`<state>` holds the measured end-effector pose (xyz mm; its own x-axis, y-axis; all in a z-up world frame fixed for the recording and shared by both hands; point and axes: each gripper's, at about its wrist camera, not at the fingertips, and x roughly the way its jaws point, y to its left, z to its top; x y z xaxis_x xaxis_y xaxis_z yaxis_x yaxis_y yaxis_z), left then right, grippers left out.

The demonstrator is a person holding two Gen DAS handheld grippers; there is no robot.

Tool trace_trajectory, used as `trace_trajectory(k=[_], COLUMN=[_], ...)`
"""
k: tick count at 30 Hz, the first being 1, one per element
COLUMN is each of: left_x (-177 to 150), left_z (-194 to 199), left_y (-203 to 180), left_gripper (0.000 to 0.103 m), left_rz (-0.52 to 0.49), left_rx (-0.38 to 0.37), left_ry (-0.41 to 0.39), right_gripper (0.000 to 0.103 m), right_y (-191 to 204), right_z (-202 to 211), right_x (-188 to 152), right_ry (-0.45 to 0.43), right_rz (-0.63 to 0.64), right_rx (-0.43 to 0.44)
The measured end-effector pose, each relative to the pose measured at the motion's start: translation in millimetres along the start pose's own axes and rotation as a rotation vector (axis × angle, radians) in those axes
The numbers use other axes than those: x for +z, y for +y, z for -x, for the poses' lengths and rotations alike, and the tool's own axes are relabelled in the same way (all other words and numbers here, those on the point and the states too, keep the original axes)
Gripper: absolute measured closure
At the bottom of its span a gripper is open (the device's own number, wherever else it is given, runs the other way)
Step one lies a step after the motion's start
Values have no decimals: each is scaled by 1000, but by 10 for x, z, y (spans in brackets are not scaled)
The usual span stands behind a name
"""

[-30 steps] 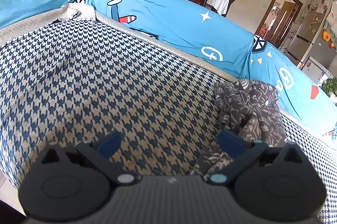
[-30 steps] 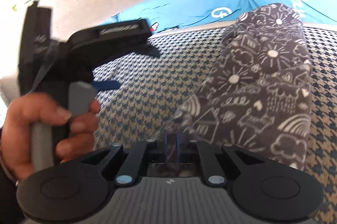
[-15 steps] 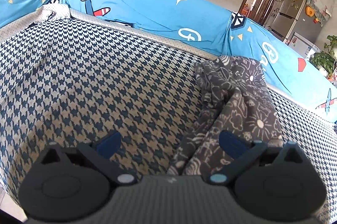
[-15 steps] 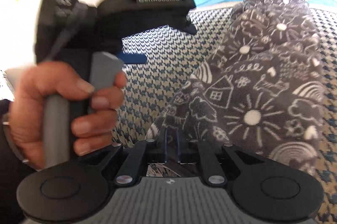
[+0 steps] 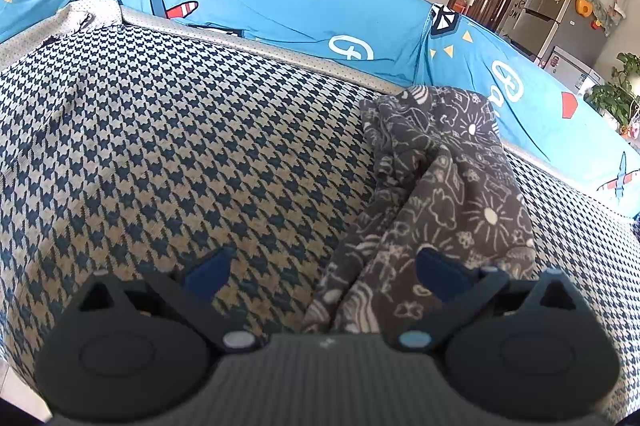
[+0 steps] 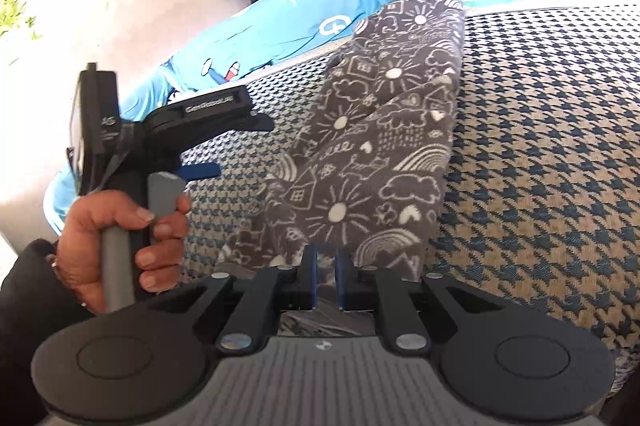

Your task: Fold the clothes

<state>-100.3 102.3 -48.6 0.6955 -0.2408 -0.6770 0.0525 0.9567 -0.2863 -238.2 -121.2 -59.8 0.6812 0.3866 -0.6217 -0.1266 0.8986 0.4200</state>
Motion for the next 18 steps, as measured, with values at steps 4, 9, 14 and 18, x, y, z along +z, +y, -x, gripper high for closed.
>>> trace_trajectory(k=[4,9,14,18], left_x=[-5,-14,-10,-7], left_z=[-12,-27,-49,-60], left_y=[11,8,17,28], left_gripper=[0,0,0,0], left_rz=[2,-3,4,12], left_rx=[2,6,16,23], left_ry=[10,21,32,35], right_gripper=[92,87,86,86], right_y=[32,84,56,119], right_z=[-79,-296,-207,-146], right_x=[-79,-280,-219,-103], right_ry=[32,85,69,6], right_rz=[36,92,72,83], right_rx=[-6,-41,-20,34])
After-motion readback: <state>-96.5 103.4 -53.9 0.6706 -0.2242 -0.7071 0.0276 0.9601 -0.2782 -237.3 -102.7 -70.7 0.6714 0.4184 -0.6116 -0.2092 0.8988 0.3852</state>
